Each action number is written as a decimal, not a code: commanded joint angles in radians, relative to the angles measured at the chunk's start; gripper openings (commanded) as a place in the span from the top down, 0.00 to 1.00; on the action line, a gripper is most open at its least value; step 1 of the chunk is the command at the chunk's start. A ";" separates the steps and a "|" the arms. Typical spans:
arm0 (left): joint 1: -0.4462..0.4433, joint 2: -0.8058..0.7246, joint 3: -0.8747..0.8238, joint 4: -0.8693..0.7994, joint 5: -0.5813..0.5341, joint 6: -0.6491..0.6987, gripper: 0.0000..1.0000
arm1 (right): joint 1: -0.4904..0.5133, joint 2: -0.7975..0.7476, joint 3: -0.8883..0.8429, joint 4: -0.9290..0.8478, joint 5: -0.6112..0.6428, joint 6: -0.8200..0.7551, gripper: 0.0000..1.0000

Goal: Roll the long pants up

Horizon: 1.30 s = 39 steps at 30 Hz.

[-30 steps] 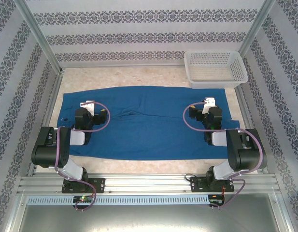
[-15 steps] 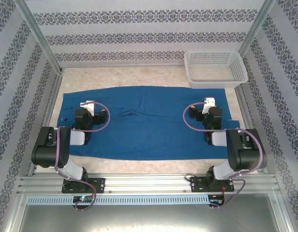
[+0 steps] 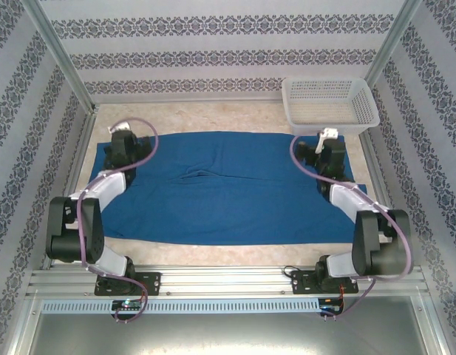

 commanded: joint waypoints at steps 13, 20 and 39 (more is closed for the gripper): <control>0.343 -0.604 -0.138 -1.072 -0.042 -0.767 0.00 | -0.210 -0.442 0.103 -0.812 -0.064 0.418 0.05; 0.500 -0.614 -0.364 -0.954 0.058 -0.817 0.00 | -0.419 -0.433 0.033 -0.849 -0.326 0.511 0.08; 0.639 -0.243 -0.381 -0.521 0.125 -0.792 0.00 | -0.536 -0.516 -0.066 -0.910 -0.299 0.565 0.15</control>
